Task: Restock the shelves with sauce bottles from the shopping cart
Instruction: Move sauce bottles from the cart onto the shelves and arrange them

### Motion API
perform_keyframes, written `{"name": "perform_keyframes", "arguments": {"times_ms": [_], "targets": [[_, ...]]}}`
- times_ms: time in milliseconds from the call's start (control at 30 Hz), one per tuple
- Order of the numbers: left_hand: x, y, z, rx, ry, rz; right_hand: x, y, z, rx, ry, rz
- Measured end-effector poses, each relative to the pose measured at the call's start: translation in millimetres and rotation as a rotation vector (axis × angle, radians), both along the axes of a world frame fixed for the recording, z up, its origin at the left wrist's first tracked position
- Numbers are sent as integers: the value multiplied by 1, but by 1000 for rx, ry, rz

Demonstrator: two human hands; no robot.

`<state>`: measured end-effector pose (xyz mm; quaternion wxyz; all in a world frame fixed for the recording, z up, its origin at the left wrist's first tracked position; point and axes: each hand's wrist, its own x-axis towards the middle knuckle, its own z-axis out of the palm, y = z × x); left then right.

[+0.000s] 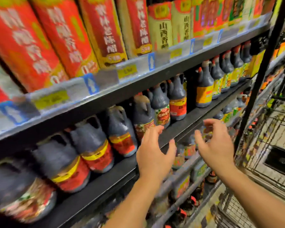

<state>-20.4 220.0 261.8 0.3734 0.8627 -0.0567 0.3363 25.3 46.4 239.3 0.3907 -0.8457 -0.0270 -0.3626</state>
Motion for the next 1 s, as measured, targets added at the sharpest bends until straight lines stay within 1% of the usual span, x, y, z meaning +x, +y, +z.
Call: {"name": "perform_keyframes", "arguments": {"times_ms": [167,267,367,467,600,700,800,833,900,1000], "targets": [[-34,62,13,31,-78,170,-10,80,42,-55,-132,199],[-54,94,16,26,-79,288,-21,127,58,-44,-180,321],[-74,119,20,33,-78,433,-33,170,70,-87,-218,436],[-92,139,24,40,-114,579,-48,205,78,-187,-250,531],[-112,161,24,21,-154,770,-64,237,90,-348,-223,635],[-125,175,21,-7,-151,923,-71,254,99,-486,-202,736],[-133,189,18,-36,-106,1074,-76,272,102,-558,-178,786],[-134,195,17,-62,-80,1101,-77,278,103,-572,-165,794],[-136,207,14,-136,-30,1110,-78,287,107,-592,-202,775],[-135,222,8,-207,35,1065,-76,296,113,-535,-293,752]]}}
